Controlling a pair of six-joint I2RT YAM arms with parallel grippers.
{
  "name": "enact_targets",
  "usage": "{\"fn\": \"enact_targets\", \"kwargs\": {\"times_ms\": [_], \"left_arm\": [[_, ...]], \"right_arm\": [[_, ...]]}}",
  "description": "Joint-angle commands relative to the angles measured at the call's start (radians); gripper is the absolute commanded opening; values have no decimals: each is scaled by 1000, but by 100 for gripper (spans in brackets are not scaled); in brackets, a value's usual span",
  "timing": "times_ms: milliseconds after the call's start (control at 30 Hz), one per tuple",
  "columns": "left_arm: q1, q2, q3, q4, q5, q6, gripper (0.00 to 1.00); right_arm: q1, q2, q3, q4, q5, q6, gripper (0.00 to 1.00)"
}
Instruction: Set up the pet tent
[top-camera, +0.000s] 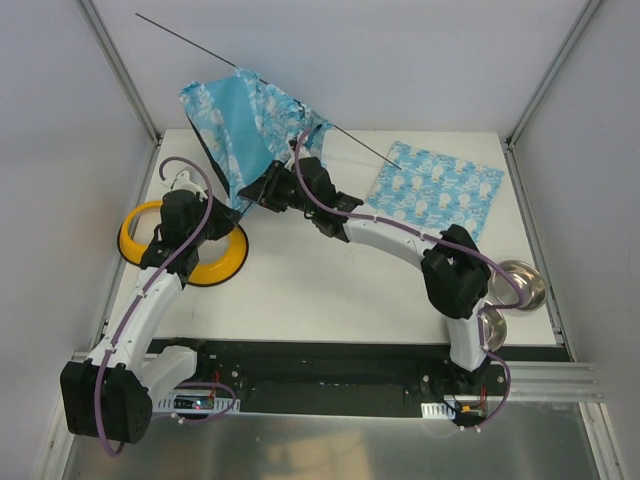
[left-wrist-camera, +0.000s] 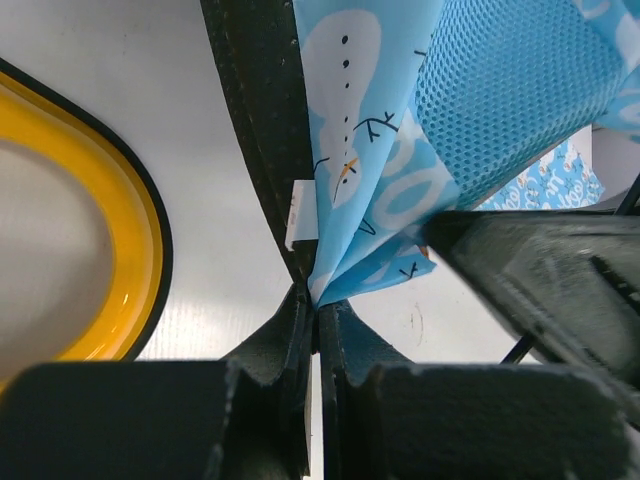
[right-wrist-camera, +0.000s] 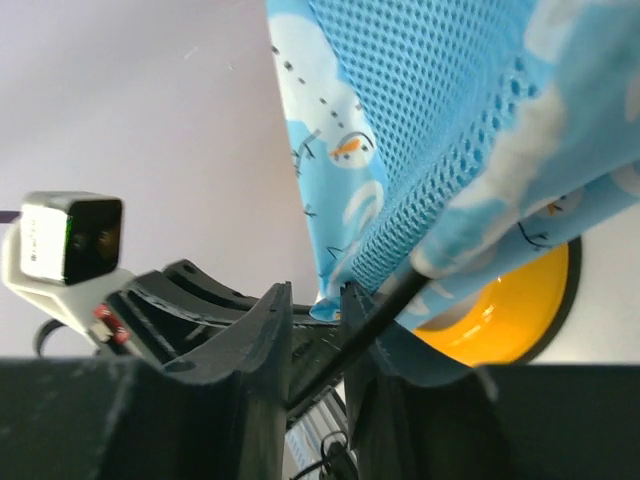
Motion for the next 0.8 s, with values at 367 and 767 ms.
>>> {"fn": "enact_targets", "kwargs": {"times_ms": [367, 767], "left_arm": [[4, 26, 43, 43, -68, -1, 0], [4, 31, 54, 42, -62, 15, 0]], "right_arm": [[9, -111, -100, 67, -85, 13, 41], [10, -68, -96, 98, -139, 63, 25]]}}
